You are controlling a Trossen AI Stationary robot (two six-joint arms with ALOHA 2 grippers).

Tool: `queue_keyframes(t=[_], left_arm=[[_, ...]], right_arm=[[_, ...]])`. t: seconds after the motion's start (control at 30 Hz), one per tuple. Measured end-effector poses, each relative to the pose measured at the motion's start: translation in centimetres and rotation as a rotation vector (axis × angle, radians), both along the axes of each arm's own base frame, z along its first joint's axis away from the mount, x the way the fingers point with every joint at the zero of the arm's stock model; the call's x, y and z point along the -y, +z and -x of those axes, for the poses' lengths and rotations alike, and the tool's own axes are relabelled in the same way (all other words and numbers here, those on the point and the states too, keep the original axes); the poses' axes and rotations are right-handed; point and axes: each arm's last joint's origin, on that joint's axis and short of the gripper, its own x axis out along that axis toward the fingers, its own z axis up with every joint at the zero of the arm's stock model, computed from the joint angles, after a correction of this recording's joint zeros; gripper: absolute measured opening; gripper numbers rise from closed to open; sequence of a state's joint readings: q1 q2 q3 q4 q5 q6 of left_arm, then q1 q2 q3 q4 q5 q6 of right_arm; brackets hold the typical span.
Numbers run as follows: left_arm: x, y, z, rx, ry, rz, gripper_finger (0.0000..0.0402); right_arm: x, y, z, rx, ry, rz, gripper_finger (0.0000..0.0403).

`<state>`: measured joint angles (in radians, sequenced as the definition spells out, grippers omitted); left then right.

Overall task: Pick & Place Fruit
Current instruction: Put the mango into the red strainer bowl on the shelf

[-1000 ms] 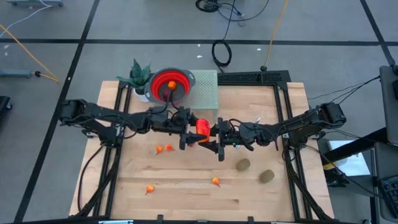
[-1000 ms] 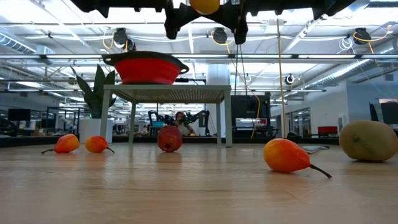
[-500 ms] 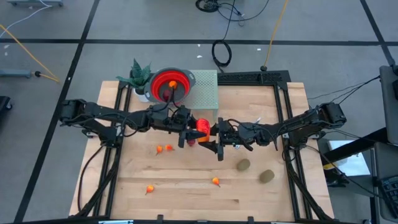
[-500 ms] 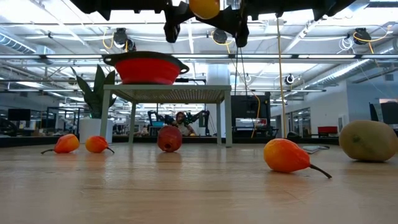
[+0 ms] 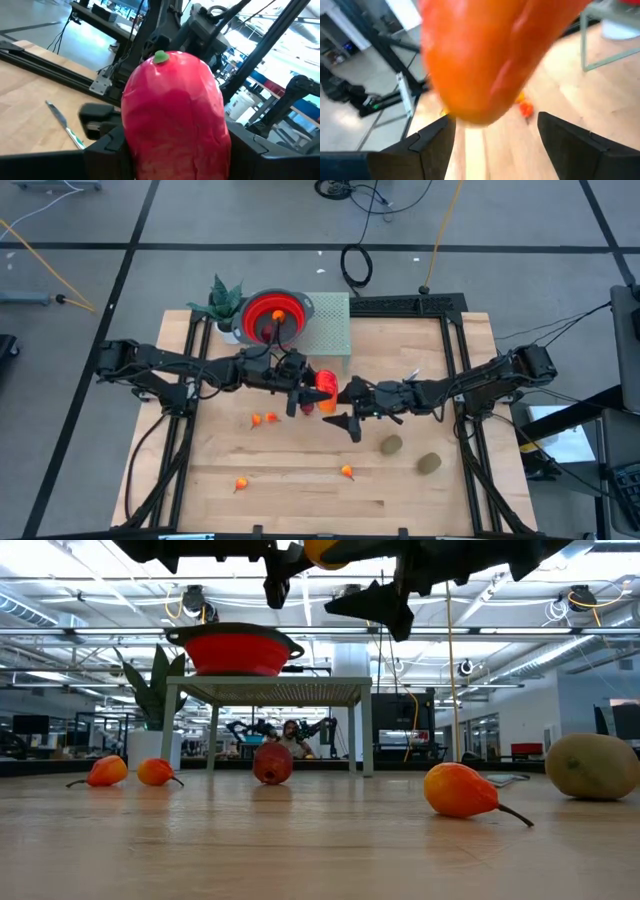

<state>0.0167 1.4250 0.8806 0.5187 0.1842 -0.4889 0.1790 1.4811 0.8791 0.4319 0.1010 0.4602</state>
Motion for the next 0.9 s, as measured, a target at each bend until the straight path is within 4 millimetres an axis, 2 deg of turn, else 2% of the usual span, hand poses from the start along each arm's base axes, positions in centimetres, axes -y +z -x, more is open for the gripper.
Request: queue_keyframes(t=[0.17,0.3,0.47,0.77,0.83,0.9], left_arm=[[-0.3,0.0,0.0,0.001,0.009,-0.008,0.0205],[-0.3,0.1,0.2,-0.003,0.008,-0.012,0.0206],[-0.3,1.0,1.5,-0.051,0.01,-0.025,0.0206],[-0.3,3.3,4.8,-0.072,0.068,-0.079,0.0206],[-0.2,3.8,5.4,-0.062,0.092,-0.094,0.0206],[-0.1,4.2,6.2,-0.075,0.117,-0.103,0.0206]], right_arm=[[-0.8,-0.3,0.2,-0.034,0.024,-0.005,0.0267],[-1.2,-0.6,0.4,-0.067,0.029,-0.008,0.0243],[-1.1,-1.0,0.6,-0.113,0.027,0.004,0.0177],[-1.1,-0.6,0.9,-0.104,0.065,0.101,0.0023],[-1.0,-0.1,1.3,-0.105,0.068,0.114,0.0006],[-0.8,0.7,1.9,-0.095,0.078,0.128,0.001]])
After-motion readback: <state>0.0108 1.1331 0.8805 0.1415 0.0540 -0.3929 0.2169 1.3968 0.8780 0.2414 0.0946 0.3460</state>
